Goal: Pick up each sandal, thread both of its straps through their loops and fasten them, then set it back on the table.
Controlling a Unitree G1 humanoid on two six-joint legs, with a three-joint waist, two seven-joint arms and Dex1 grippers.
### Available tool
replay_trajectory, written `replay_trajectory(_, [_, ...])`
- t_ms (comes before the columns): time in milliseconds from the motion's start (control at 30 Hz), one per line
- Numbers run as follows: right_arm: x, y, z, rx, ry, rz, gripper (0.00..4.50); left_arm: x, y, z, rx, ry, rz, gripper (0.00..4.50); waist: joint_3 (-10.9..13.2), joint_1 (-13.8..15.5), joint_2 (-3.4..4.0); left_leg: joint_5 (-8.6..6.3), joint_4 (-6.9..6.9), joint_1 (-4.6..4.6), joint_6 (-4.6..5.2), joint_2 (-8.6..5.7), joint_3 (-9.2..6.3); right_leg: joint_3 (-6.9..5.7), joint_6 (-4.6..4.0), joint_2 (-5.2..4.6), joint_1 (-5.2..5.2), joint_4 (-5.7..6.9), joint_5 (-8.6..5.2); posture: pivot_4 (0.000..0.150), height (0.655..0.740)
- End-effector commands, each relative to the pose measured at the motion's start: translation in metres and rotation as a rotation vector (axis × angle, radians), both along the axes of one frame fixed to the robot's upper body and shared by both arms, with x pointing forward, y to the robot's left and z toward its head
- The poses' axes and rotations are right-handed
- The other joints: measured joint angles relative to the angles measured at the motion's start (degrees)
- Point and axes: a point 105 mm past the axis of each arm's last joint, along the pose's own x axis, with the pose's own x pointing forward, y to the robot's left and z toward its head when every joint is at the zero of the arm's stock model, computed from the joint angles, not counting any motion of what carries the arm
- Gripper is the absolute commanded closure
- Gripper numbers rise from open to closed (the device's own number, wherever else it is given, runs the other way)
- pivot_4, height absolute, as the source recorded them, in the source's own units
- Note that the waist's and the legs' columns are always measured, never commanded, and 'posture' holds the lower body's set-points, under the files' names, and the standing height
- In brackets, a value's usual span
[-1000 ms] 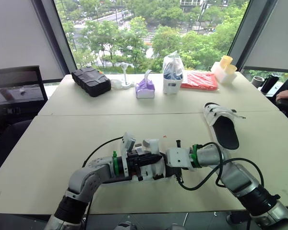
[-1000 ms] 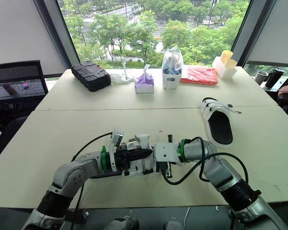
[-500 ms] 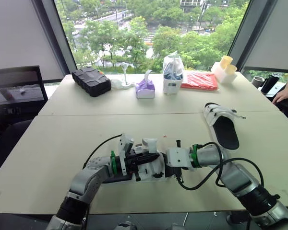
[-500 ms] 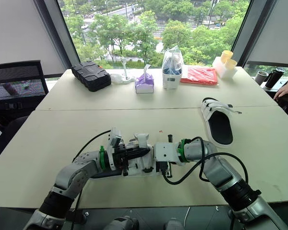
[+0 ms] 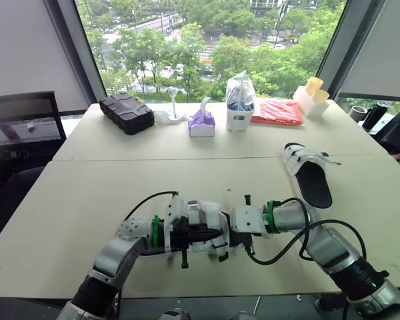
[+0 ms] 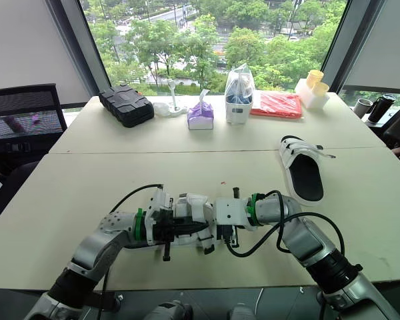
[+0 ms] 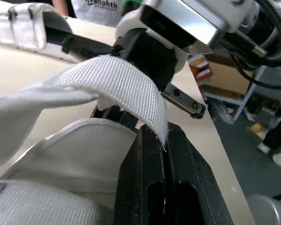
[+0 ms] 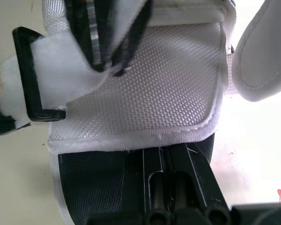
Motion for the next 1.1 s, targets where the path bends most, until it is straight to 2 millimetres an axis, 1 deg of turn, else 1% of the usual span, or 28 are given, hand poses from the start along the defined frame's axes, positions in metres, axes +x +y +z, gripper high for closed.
replay_trajectory(33, [-0.002,-0.002,-0.017,-0.039,0.054,-0.019,4.5,-0.012,-0.008,-0.005,0.039,-0.063,-0.064,4.43,0.0,0.0,0.0,0.0,0.0,0.0,0.0,0.0,0.0,0.0,0.0,0.0,0.0,0.0,0.0,0.15,0.74])
replay_trajectory(233, [-0.001,-0.001,-0.017,-0.038,0.053,-0.018,4.5,-0.01,-0.011,0.002,0.036,-0.057,-0.06,4.43,0.0,0.0,0.0,0.0,0.0,0.0,0.01,0.0,0.0,0.0,0.0,0.0,0.0,0.0,0.0,0.15,0.74])
replay_trajectory(400, [-0.001,-0.001,-0.017,-0.036,0.052,-0.017,4.5,-0.02,-0.005,-0.009,0.119,-0.014,-0.115,4.43,0.0,-0.1,0.0,0.0,-0.03,0.01,0.01,0.01,0.0,0.0,0.01,0.02,0.0,0.0,0.0,0.15,0.74])
replay_trajectory(467, [-0.001,-0.001,-0.017,-0.036,0.051,-0.018,4.5,-0.022,-0.001,-0.01,0.131,0.026,-0.106,3.9,0.0,-0.2,0.0,0.0,-0.06,0.01,0.01,0.03,0.0,0.0,0.02,0.04,-0.01,0.0,0.01,0.15,0.74])
replay_trajectory(500, [0.0,-0.001,-0.017,-0.036,0.05,-0.017,4.5,-0.024,0.001,-0.01,0.13,0.054,-0.106,3.55,0.0,-0.2,0.0,0.0,-0.08,0.02,0.01,0.04,0.0,0.0,0.02,0.04,-0.02,0.0,0.0,0.15,0.74])
replay_trajectory(633, [0.0,0.0,-0.017,-0.036,0.048,-0.017,4.5,-0.028,0.008,-0.003,0.112,0.082,-0.088,1.52,0.0,-0.3,0.0,0.01,-0.13,0.04,0.03,0.06,0.0,0.0,0.02,0.06,-0.03,0.0,0.0,0.15,0.74])
replay_trajectory(733, [0.001,0.0,-0.017,-0.037,0.045,-0.016,4.5,-0.035,0.02,0.001,0.106,0.084,-0.065,0.06,0.0,-0.5,0.0,0.01,-0.14,0.04,0.03,0.08,0.0,0.01,0.02,0.07,-0.03,0.0,0.0,0.15,0.74])
replay_trajectory(967, [0.001,-0.001,-0.018,-0.04,0.044,-0.011,4.5,-0.054,0.048,0.003,0.103,0.038,-0.022,0.06,0.0,-0.6,0.01,-0.01,-0.21,0.05,-0.01,0.15,0.01,0.02,-0.17,0.09,-0.05,-0.02,-0.1,0.15,0.74])
replay_trajectory(1100, [0.001,0.001,-0.017,-0.04,0.045,-0.004,4.5,-0.066,0.053,-0.007,0.112,0.058,-0.02,0.06,0.0,-0.4,0.03,-0.02,-0.2,0.05,-0.02,0.16,0.02,0.02,-0.22,0.08,-0.02,-0.07,-0.12,0.15,0.74])
